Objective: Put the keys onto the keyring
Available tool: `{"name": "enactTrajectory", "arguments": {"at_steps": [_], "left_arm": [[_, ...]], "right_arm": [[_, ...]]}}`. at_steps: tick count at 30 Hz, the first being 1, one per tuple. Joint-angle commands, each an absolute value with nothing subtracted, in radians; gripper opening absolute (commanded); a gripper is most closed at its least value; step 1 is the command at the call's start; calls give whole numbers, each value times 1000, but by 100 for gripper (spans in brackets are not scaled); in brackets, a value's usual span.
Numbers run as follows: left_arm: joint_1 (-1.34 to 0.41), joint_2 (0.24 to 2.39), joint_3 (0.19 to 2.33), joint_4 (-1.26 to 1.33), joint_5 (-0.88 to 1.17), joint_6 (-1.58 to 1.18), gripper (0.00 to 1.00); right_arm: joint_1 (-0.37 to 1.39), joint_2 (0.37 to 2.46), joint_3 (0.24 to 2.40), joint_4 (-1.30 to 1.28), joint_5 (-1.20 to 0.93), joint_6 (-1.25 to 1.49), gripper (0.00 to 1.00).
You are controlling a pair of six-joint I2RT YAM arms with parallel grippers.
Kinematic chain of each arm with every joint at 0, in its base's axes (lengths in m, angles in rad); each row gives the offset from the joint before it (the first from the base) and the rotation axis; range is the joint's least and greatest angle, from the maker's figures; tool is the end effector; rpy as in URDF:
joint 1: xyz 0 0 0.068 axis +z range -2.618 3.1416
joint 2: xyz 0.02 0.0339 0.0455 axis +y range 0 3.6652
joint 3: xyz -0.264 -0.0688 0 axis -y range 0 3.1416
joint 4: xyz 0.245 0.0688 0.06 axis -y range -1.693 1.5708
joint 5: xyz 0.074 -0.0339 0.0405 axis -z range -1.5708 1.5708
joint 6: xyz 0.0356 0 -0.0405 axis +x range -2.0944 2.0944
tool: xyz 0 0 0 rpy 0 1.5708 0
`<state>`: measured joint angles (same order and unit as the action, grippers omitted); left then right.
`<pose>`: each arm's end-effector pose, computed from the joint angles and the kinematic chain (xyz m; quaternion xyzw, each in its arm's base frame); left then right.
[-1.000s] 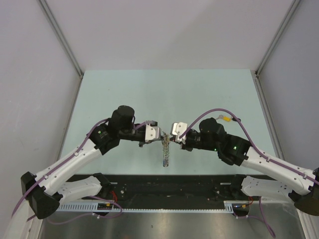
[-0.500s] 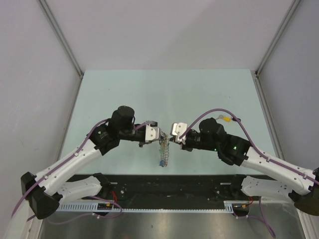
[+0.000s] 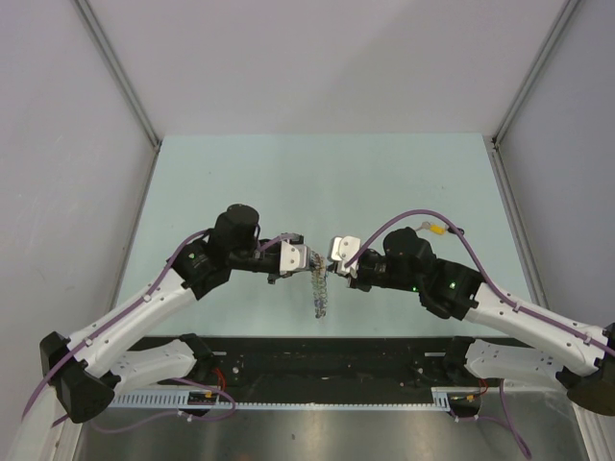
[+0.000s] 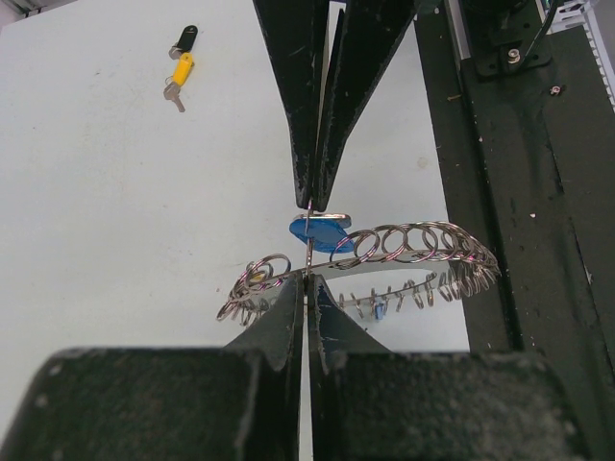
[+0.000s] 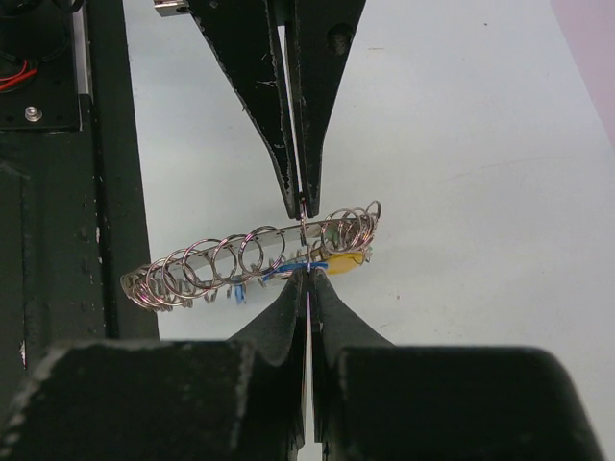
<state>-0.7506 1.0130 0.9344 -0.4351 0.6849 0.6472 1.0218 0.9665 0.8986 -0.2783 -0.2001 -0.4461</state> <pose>0.1438 -0.1649 0.3281 0.6530 0.5138 -0.3141 0.4594 0.1093 0.1922 0.3370 -0.5880 0.5661 0.2407 0.5251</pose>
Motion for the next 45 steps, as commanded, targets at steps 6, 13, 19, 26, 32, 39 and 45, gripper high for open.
{"name": "enactTrajectory", "arguments": {"at_steps": [6, 13, 19, 26, 32, 39, 45], "left_arm": [[-756, 976, 939, -374, 721, 678, 0], [-756, 979, 937, -370, 715, 672, 0], [-756, 980, 936, -368, 703, 670, 0], [-756, 976, 931, -357, 687, 663, 0], [-756, 976, 931, -353, 686, 660, 0], [-756, 977, 930, -350, 681, 657, 0], [-756, 970, 927, -344, 667, 655, 0]], "right_arm": [[1028, 980, 936, -252, -215, -453, 0], [1029, 973, 936, -252, -221, -453, 0], [1029, 966, 936, -258, -204, -449, 0], [1029, 959, 936, -262, -195, -448, 0], [1029, 959, 934, -258, -202, -448, 0], [1031, 962, 936, -261, -212, -448, 0], [1031, 962, 934, -265, -198, -445, 0]]}}
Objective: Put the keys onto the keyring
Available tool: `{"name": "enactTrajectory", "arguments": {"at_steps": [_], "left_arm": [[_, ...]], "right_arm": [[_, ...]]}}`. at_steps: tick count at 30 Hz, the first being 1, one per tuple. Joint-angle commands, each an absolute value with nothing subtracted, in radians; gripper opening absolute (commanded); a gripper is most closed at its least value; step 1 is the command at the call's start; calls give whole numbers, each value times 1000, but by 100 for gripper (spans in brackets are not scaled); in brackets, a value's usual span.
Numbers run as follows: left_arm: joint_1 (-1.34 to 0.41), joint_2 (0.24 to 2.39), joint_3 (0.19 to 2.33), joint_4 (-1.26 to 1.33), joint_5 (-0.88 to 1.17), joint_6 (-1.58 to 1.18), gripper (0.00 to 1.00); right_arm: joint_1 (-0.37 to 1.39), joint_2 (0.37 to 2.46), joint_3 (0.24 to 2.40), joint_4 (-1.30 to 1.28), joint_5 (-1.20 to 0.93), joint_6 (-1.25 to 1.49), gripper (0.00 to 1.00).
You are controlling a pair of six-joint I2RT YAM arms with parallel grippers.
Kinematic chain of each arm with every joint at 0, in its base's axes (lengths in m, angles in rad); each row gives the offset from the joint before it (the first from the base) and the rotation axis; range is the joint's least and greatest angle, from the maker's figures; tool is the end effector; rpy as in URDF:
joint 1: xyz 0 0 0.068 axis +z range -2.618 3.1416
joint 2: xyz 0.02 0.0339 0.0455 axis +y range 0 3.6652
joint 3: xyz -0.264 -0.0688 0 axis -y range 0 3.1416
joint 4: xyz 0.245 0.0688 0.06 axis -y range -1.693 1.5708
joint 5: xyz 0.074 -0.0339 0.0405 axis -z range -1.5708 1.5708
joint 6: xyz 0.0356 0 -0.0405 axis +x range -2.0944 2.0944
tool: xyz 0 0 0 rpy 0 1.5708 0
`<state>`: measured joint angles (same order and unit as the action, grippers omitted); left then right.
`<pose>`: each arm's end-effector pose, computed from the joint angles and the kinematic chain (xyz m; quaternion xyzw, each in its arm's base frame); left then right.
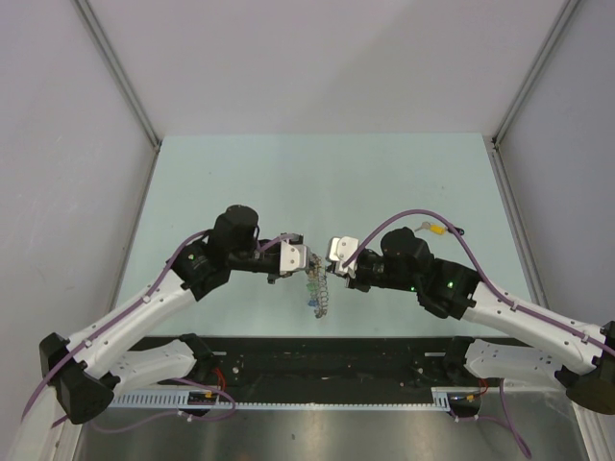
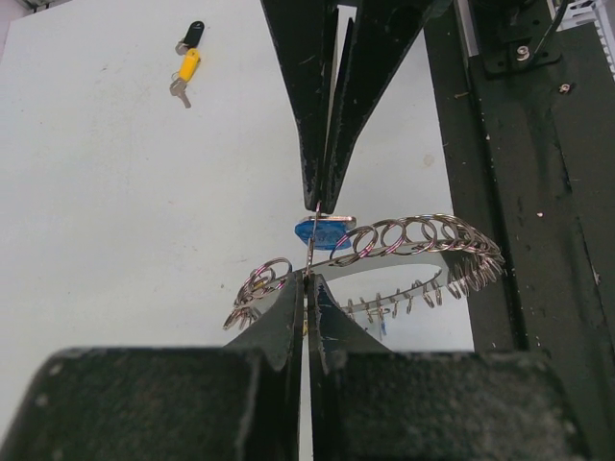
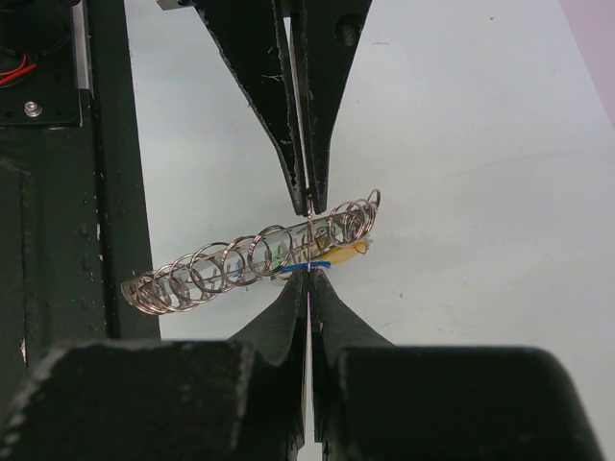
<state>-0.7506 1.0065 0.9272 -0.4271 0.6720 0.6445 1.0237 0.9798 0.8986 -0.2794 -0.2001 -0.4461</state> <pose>0.1435 -0.1641 0.3276 0.6508 0.5160 -0.3091 0.4633 0.1104 0.1949 0.3342 -0.5909 0.5690 0.2399 0.5192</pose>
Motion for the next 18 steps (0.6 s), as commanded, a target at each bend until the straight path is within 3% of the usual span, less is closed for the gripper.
{"name": "enactTrajectory", "arguments": {"at_steps": [1, 18], "left_arm": [[-756, 969, 925, -341, 666, 653, 0], [-756, 968, 923, -345, 698, 661, 0]], "right_arm": [[1032, 962, 934, -264, -195, -443, 0], [1031, 965, 934, -256, -155, -433, 0]]}}
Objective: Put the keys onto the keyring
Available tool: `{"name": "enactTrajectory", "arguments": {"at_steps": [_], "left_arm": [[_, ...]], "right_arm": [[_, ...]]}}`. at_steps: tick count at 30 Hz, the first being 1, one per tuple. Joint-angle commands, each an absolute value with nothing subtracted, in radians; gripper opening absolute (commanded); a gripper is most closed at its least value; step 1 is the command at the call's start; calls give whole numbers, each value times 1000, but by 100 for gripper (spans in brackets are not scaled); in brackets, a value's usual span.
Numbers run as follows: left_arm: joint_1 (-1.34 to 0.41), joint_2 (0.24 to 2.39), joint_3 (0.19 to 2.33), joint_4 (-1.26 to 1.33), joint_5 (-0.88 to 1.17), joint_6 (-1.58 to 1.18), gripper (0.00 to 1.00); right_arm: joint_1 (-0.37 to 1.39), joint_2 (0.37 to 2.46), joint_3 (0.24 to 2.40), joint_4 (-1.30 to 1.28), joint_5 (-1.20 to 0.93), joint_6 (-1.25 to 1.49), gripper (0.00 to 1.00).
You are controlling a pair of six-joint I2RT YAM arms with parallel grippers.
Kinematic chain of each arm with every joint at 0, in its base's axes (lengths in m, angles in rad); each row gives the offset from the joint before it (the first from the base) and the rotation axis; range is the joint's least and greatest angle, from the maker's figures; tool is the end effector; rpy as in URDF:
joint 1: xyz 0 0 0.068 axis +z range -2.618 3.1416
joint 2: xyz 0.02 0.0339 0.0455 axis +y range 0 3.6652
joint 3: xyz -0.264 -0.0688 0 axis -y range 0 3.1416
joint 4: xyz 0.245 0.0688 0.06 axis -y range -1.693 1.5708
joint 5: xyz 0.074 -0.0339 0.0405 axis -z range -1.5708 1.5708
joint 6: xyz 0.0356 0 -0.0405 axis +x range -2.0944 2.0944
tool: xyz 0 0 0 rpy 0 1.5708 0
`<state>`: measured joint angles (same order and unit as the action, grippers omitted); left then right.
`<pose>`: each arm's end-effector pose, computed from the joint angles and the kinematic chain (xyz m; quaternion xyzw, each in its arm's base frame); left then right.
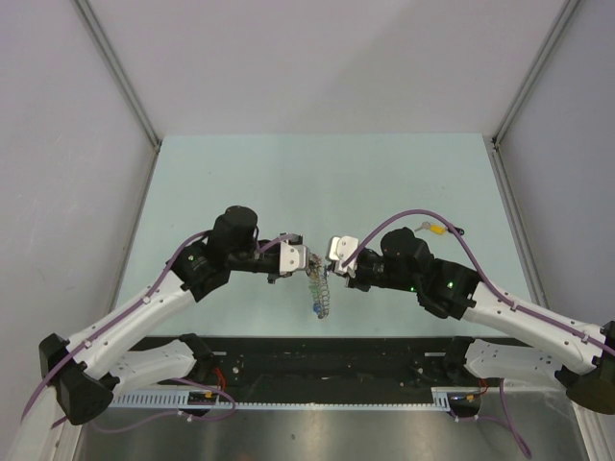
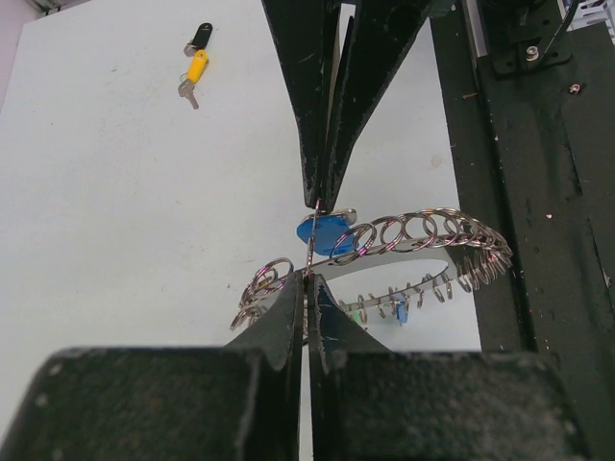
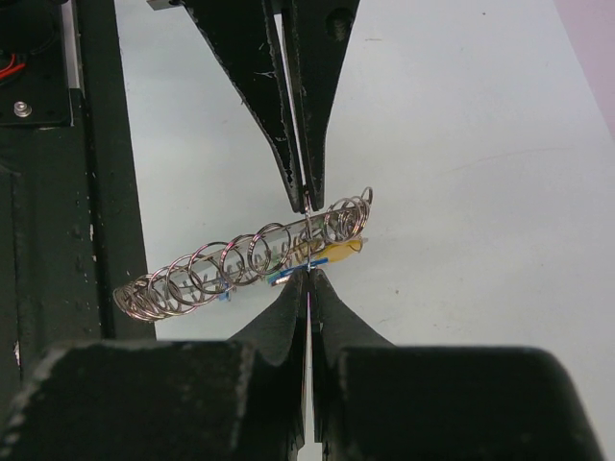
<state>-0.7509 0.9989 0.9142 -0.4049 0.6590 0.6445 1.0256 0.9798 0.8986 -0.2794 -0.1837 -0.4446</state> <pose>0.1434 -0.1636 0.3265 0.6488 0.5147 -0.3029 0.4715 0.1106 0.1949 0.3342 -0.5880 0.5725 0.2345 0.5211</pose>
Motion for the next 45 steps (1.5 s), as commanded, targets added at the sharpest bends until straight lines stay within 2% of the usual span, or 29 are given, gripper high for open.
{"name": "enactTrajectory", "arguments": {"at_steps": [1, 22, 45], "left_arm": [[-756, 968, 923, -345, 698, 661, 0], [-756, 969, 927, -345, 704, 661, 0], [-756, 971, 927, -348, 713, 663, 0]], "right_arm": [[1031, 963, 934, -255, -152, -433, 0], [1031, 969, 934, -250, -216, -442, 0], [1031, 969, 934, -247, -187, -431, 0]]}}
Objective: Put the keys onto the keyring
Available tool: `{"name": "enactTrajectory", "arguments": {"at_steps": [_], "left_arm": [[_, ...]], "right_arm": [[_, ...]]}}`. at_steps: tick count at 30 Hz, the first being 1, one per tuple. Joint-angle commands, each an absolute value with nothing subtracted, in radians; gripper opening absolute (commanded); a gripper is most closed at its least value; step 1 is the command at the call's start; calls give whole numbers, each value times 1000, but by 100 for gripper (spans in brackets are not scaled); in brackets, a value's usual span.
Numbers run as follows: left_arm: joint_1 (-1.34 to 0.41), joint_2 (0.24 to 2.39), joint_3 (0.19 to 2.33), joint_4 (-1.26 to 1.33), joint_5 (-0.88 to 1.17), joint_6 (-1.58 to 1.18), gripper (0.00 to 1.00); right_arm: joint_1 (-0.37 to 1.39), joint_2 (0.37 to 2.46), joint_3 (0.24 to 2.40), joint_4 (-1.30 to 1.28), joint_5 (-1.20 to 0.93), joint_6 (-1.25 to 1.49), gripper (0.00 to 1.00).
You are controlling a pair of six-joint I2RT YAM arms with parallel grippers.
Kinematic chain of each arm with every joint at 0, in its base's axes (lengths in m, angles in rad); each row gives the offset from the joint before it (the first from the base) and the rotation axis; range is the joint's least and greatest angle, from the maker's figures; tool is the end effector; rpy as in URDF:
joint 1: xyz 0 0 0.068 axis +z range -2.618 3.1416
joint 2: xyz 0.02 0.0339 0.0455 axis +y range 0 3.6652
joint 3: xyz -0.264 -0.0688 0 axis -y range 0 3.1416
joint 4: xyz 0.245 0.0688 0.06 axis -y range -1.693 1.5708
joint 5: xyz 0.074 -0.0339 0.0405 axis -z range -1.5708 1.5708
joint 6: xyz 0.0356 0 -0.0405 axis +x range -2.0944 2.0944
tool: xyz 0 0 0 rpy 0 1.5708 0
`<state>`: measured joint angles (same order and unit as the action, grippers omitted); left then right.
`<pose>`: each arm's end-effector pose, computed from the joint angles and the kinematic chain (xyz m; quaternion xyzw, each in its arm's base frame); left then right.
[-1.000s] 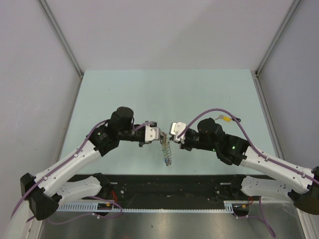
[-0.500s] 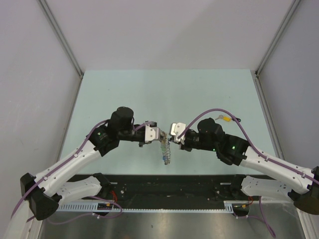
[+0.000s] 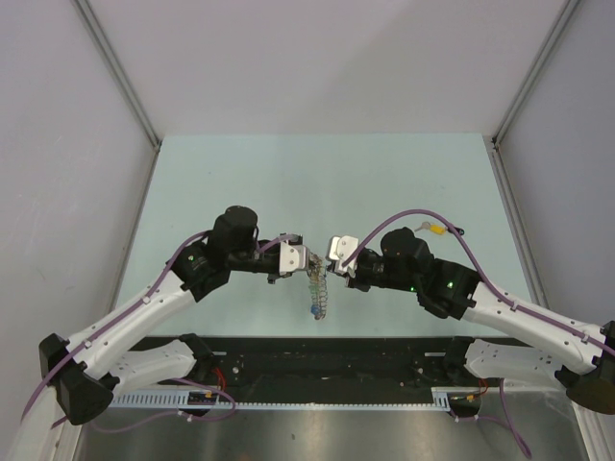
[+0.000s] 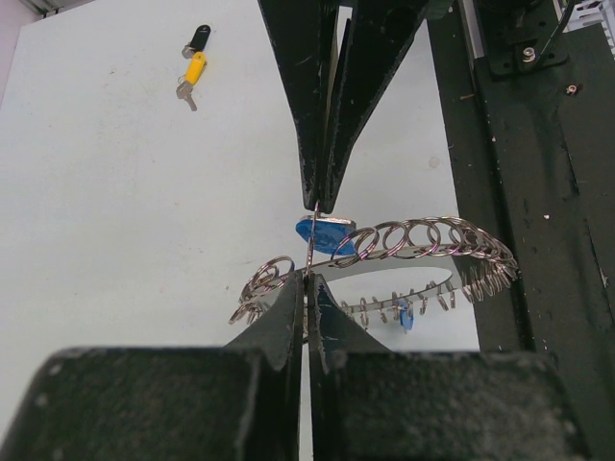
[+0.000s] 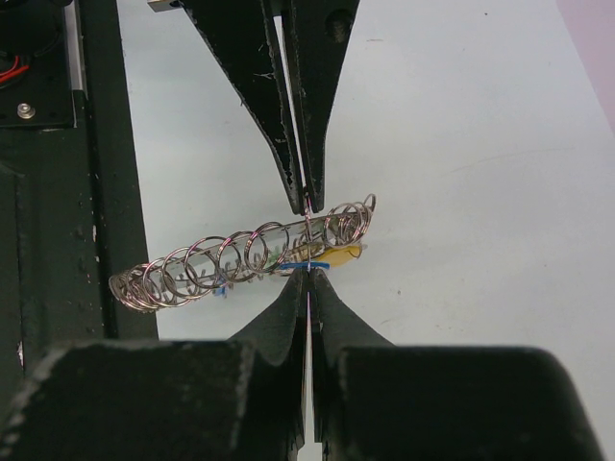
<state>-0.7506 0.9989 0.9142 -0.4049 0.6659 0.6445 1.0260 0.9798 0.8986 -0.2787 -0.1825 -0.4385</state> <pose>0.1432 -0.1636 0.3266 0.6494 0.5130 -0.3056 0.4708 0.1106 0.1949 0.3343 -0.5860 0.5743 0.2358 0.5208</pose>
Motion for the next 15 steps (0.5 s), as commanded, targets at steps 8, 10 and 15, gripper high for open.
{"name": "enactTrajectory", "arguments": {"at_steps": [8, 10, 15], "left_arm": [[-756, 968, 927, -347, 726, 663, 0], [-756, 969, 927, -347, 726, 663, 0], [-756, 973, 927, -347, 727, 663, 0]], "right_arm": [[1031, 979, 936, -242, -196, -433, 0], [1031, 980, 936, -241, -195, -434, 0], [1029, 980, 934, -241, -195, -436, 0]]}}
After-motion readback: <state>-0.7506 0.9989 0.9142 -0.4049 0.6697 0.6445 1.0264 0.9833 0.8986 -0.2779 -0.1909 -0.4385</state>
